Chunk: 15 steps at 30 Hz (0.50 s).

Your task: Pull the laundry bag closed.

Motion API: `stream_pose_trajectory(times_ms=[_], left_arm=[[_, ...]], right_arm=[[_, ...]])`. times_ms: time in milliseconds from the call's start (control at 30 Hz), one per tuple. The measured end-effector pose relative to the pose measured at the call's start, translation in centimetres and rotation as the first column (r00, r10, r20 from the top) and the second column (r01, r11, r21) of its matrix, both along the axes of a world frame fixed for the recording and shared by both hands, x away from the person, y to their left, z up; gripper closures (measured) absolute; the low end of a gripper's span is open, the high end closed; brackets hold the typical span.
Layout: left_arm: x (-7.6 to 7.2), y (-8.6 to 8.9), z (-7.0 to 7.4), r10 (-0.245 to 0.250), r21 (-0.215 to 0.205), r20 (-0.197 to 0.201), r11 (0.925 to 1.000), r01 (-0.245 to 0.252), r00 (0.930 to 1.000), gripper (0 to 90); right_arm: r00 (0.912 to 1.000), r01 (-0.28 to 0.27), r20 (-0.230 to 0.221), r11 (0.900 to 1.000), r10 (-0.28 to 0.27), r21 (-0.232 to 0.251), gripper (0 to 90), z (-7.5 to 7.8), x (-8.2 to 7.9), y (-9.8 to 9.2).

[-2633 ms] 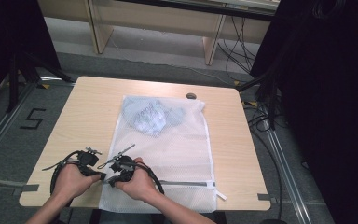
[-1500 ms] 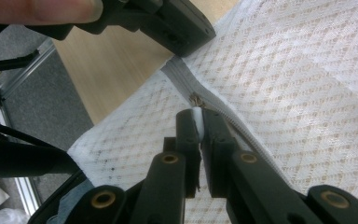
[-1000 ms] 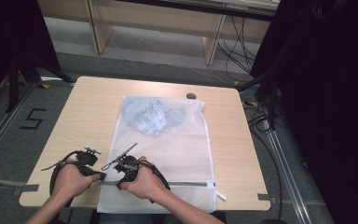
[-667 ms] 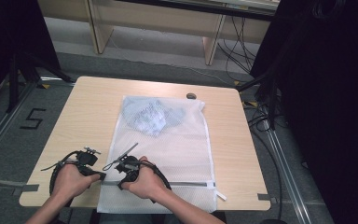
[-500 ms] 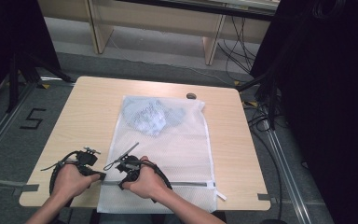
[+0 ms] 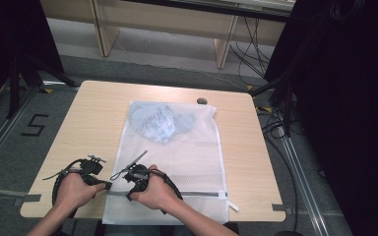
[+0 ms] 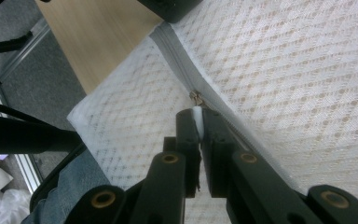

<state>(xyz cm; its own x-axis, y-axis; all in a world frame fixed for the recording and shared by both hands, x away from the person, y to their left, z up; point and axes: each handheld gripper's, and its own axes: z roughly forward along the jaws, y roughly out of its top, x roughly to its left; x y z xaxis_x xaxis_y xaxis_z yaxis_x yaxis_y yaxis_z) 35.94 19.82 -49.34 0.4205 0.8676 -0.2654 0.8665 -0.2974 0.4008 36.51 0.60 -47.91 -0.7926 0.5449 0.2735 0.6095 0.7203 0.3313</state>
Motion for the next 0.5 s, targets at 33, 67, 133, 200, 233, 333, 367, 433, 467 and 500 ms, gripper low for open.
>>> stream_pose_trajectory(times_ms=[33, 67, 133, 200, 233, 333, 367, 433, 467, 500], left_arm=[[0.01, 0.02, 0.0, -0.002, 0.002, 0.002, 1.0, 0.002, 1.0, 89.9], [0.0, 0.01, 0.0, -0.001, 0.001, 0.001, 1.0, 0.001, 1.0, 89.9], [-0.03, -0.02, 0.0, 0.004, -0.001, 0.003, 1.0, -0.004, 1.0, 89.9], [-0.02, 0.0, 0.0, 0.002, 0.0, 0.004, 1.0, -0.002, 1.0, 90.0], [-0.03, 0.0, 0.0, 0.003, -0.001, 0.004, 1.0, -0.003, 1.0, 89.9], [-0.01, 0.04, -0.01, -0.001, 0.0, 0.005, 1.0, 0.001, 1.0, 89.9], [-0.01, 0.04, -0.01, -0.001, 0.0, 0.005, 1.0, 0.001, 1.0, 89.9], [-0.01, 0.05, -0.01, 0.001, -0.003, 0.003, 1.0, -0.001, 1.0, 89.9], [-0.01, 0.05, -0.01, 0.001, -0.003, 0.003, 1.0, -0.001, 1.0, 89.9], [-0.01, 0.06, -0.01, 0.0, -0.002, 0.005, 1.0, 0.0, 1.0, 89.9]], right_arm=[[0.9991, 0.032, -0.026, 0.999, -0.032, -0.009, 87.0, 0.12, -0.16, 0.09], [0.9997, 0.021, -0.011, 1.0, -0.021, -0.006, 87.0, 0.09, -0.11, 0.02], [1.0, -0.007, 0.006, 1.0, 0.007, 0.005, 87.0, 0.02, 0.02, -0.14], [1.0, 0.002, -0.001, 1.0, -0.002, 0.0, 87.0, 0.11, -0.02, -0.25], [0.9991, 0.029, -0.031, 0.999, -0.028, 0.019, 87.0, 0.22, -0.23, -0.07], [0.9998, -0.018, 0.008, 1.0, 0.018, 0.002, 87.0, 0.01, 0.05, -0.35], [0.9998, -0.018, 0.008, 1.0, 0.018, 0.002, 87.0, 0.01, 0.05, -0.35], [0.9998, 0.011, -0.018, 1.0, -0.011, 0.002, 87.0, 0.11, -0.08, -0.39], [0.9998, 0.011, -0.018, 1.0, -0.011, 0.002, 87.0, 0.11, -0.08, -0.39], [1.0, -0.001, -0.009, 1.0, 0.001, 0.005, 87.0, 0.07, 0.01, -0.47]])
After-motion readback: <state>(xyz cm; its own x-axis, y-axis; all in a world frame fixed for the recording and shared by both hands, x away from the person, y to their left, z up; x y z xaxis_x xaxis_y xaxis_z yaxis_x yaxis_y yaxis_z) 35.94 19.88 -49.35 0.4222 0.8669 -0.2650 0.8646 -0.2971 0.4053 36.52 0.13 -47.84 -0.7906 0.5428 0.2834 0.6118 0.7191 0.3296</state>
